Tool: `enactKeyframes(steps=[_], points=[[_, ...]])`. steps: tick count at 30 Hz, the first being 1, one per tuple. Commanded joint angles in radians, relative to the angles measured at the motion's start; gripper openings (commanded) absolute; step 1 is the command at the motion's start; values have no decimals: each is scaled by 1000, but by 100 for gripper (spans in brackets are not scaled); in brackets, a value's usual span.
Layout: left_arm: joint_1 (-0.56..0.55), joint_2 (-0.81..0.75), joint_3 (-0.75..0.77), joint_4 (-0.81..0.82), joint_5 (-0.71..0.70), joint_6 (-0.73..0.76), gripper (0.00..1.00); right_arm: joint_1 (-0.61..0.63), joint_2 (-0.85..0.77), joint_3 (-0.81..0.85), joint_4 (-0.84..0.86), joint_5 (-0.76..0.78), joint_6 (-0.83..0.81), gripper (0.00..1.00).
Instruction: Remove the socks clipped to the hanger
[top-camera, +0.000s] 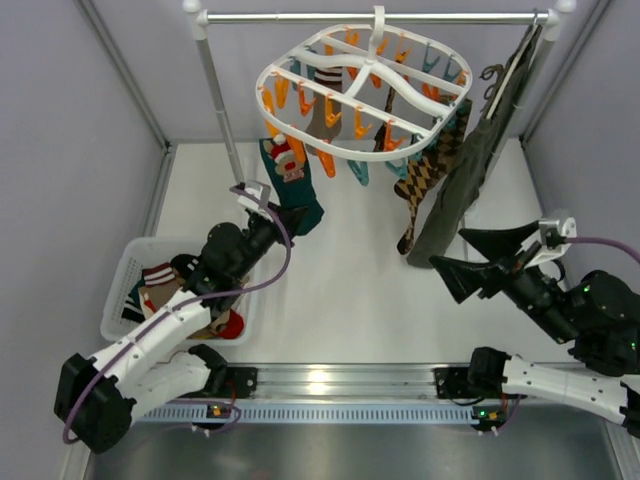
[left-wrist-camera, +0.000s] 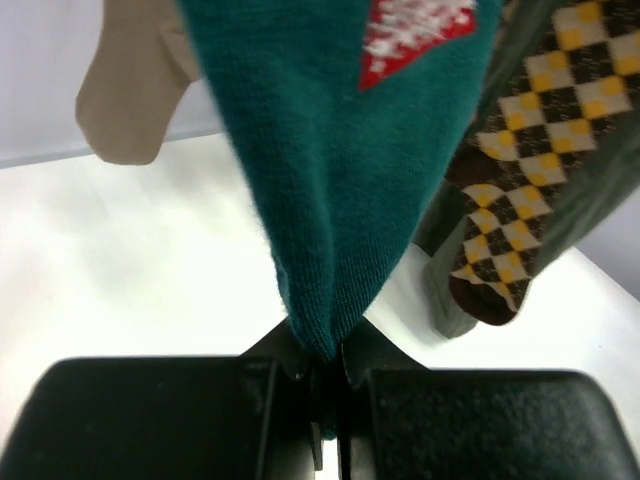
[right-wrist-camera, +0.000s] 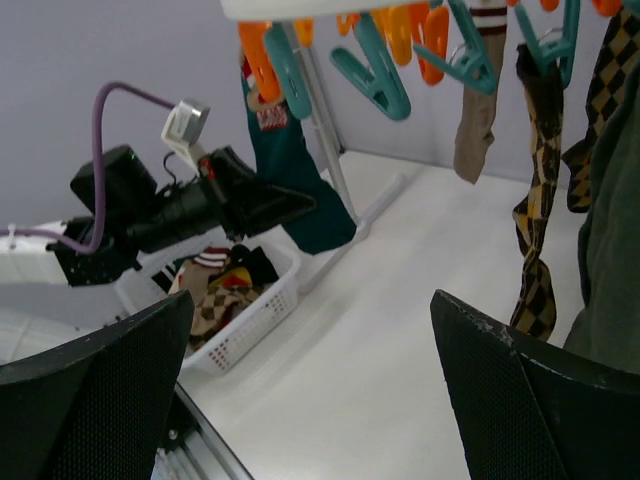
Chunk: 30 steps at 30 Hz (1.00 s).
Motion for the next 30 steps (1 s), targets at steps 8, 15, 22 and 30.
enactKeyframes(steps=[8, 15, 22, 30], points=[[-342, -56, 25, 24, -417, 113, 0, -4, 118, 187, -48, 32, -9, 97], [-492, 17, 77, 21, -539, 158, 0, -4, 204, 276, -72, 20, -24, 95], [-586, 75, 115, 21, -638, 202, 0, -5, 252, 333, -98, 14, -26, 95], [-669, 141, 144, 21, -781, 264, 0, -5, 339, 411, -149, 32, -18, 91]])
